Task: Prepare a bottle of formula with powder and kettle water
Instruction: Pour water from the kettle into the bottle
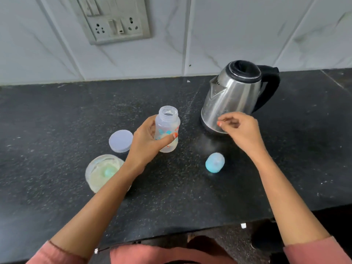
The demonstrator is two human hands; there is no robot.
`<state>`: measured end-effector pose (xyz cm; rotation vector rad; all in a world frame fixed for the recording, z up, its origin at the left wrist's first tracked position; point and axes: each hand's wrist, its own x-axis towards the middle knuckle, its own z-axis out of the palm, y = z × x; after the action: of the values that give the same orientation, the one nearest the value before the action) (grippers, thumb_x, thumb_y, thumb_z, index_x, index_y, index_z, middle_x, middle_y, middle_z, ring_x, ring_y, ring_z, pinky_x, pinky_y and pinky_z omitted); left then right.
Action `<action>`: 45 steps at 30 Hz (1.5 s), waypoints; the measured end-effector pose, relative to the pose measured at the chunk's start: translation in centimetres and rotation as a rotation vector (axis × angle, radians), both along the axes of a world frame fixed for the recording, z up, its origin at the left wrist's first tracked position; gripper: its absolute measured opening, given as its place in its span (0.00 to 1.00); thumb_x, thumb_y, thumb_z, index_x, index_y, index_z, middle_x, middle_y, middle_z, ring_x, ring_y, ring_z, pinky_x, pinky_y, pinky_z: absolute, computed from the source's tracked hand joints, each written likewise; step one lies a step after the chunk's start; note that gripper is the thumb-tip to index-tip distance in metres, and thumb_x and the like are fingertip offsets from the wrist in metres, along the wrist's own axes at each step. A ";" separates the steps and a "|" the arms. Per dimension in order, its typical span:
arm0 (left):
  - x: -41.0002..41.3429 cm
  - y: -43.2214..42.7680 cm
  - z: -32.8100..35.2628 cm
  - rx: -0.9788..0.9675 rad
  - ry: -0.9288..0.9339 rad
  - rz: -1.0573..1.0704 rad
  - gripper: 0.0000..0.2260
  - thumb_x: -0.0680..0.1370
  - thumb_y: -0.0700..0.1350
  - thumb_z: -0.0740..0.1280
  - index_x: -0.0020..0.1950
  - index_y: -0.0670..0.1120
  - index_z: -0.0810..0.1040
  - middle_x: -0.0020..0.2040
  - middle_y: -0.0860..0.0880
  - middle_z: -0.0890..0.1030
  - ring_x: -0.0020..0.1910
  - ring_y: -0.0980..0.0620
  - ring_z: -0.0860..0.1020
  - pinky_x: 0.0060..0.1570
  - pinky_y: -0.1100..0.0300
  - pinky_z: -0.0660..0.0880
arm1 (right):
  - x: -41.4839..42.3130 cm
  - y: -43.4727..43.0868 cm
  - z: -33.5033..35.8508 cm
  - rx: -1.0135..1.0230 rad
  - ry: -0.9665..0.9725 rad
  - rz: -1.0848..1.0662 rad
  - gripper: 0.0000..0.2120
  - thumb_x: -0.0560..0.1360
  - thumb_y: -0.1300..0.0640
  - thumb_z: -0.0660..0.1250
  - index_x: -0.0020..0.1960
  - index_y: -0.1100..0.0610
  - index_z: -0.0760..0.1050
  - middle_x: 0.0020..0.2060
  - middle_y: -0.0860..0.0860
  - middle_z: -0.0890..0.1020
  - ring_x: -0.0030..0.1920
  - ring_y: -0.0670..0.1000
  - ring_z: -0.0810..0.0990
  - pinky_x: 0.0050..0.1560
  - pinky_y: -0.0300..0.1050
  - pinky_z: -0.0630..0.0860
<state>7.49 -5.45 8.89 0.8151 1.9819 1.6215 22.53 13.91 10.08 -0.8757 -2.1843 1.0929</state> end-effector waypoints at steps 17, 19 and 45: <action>-0.1 10.3 -3.0 -0.078 0.032 0.131 0.24 0.67 0.45 0.77 0.59 0.54 0.72 0.56 0.55 0.79 0.54 0.60 0.77 0.52 0.66 0.73 | 1.3 17.6 -0.9 -0.073 0.424 -0.360 0.14 0.71 0.53 0.70 0.54 0.50 0.72 0.55 0.50 0.74 0.54 0.42 0.74 0.56 0.33 0.72; -0.2 10.9 -3.1 -0.084 0.031 0.137 0.24 0.67 0.44 0.77 0.59 0.54 0.72 0.55 0.55 0.79 0.55 0.58 0.78 0.52 0.65 0.73 | 1.0 19.0 -1.3 -0.199 0.425 -0.244 0.15 0.72 0.55 0.69 0.57 0.50 0.72 0.58 0.51 0.75 0.57 0.43 0.74 0.56 0.31 0.71; -2.6 10.4 -3.9 -0.129 0.073 0.161 0.24 0.67 0.41 0.76 0.59 0.54 0.71 0.54 0.58 0.78 0.55 0.58 0.77 0.52 0.66 0.72 | -0.1 18.9 -0.8 -0.336 0.599 0.166 0.15 0.56 0.37 0.76 0.36 0.45 0.81 0.26 0.40 0.80 0.25 0.38 0.73 0.22 0.30 0.66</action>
<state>4.89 4.91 5.00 0.6900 2.2286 1.5502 22.40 32.79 9.32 -0.4156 -1.6183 1.5928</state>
